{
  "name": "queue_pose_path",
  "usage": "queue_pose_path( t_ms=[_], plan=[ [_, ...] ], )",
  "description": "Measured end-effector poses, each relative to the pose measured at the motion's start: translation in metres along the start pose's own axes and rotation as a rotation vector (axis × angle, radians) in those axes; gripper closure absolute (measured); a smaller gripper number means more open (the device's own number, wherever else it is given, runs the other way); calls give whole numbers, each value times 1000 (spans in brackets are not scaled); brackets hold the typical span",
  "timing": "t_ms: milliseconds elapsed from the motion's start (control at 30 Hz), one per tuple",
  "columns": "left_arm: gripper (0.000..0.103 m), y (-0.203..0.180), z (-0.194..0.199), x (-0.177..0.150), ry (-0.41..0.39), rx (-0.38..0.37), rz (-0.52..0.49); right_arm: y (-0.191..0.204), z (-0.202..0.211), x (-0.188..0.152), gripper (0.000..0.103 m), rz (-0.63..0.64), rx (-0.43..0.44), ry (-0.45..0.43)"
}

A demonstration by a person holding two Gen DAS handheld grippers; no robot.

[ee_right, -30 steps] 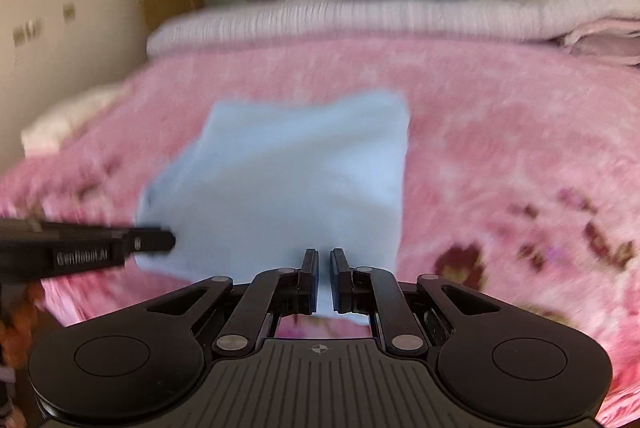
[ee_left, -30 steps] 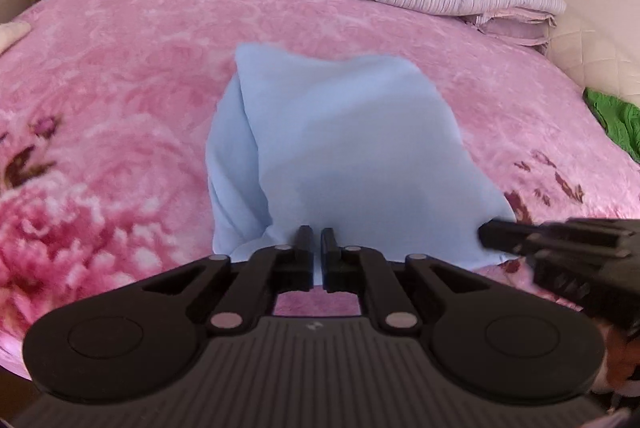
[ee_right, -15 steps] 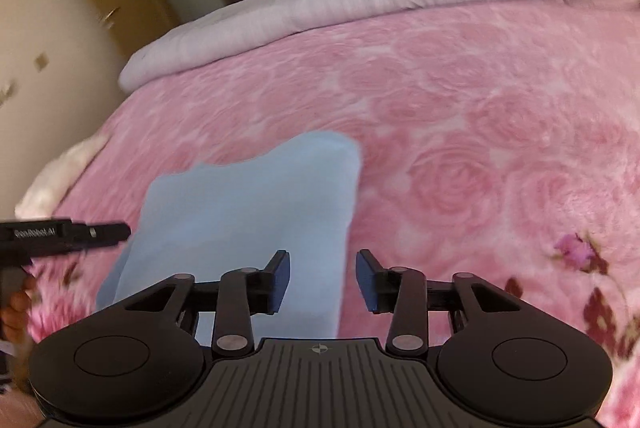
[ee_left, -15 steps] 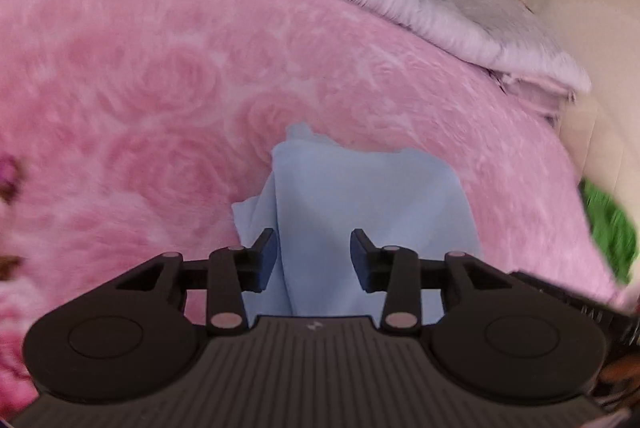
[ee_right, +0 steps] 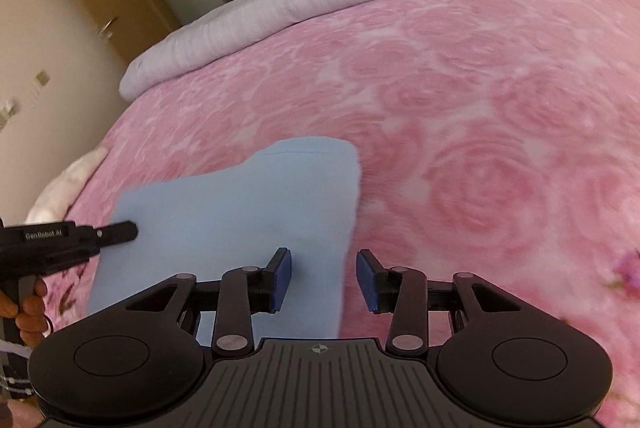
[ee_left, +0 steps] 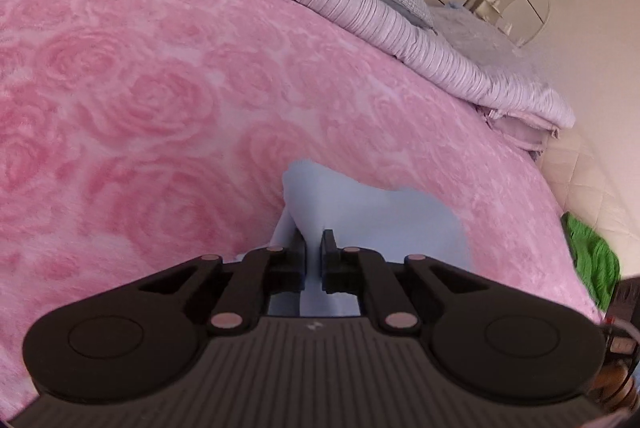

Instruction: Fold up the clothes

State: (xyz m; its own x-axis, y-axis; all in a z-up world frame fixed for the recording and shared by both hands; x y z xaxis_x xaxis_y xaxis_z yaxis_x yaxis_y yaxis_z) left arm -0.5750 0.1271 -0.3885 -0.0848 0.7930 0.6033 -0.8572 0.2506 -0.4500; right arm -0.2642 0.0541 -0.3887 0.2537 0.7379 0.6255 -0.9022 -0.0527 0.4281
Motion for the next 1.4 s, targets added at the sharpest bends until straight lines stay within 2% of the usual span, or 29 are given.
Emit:
queue_pose_path(
  t_ms=[67, 233, 367, 467, 533, 667, 733, 833, 933, 1000, 1100, 1167, 1400],
  plan=[
    [95, 1, -14, -9, 42, 59, -50, 7, -10, -2, 62, 42, -32, 20],
    [92, 0, -8, -4, 50, 59, -23, 10, -4, -5, 62, 54, -63, 18],
    [92, -17, 39, 5, -43, 111, -64, 14, 34, -9, 62, 67, -92, -40],
    [93, -38, 70, -4, -72, 100, -119, 26, 56, -24, 62, 95, -91, -51],
    [93, -58, 83, -23, -46, 83, -188, 37, 65, -38, 62, 121, -87, -42],
    [92, -79, 90, -71, 22, 101, -248, 59, 85, -64, 62, 174, -77, -25],
    [92, -80, 83, -93, 63, 149, -245, 69, 94, -78, 62, 200, -73, -17],
    [95, -74, 68, -113, 65, 201, -246, 75, 75, -95, 62, 228, -91, 42],
    [98, -77, 65, -111, 67, 238, -240, 81, 59, -105, 62, 291, -142, 55],
    [98, -82, 69, -106, 79, 264, -232, 83, 56, -102, 62, 292, -154, 67],
    [96, -95, 85, -108, 61, 325, -277, 84, 68, -96, 62, 239, -163, 62],
    [89, -104, 98, -111, 47, 357, -298, 85, 84, -96, 62, 211, -165, 33],
    [87, -119, 135, -130, 33, 383, -316, 95, 120, -112, 62, 162, -199, 18]
  ],
)
Point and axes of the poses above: each gripper's, at about its wrist camera, not at the fingertips, and z roughly against the way its jaws point, y to its left, x to its top, the point moved 4 cm from there along -z, roughly the way its jaws point, and after that the axes turned 2 degrees about x, right-handed, at the moved point
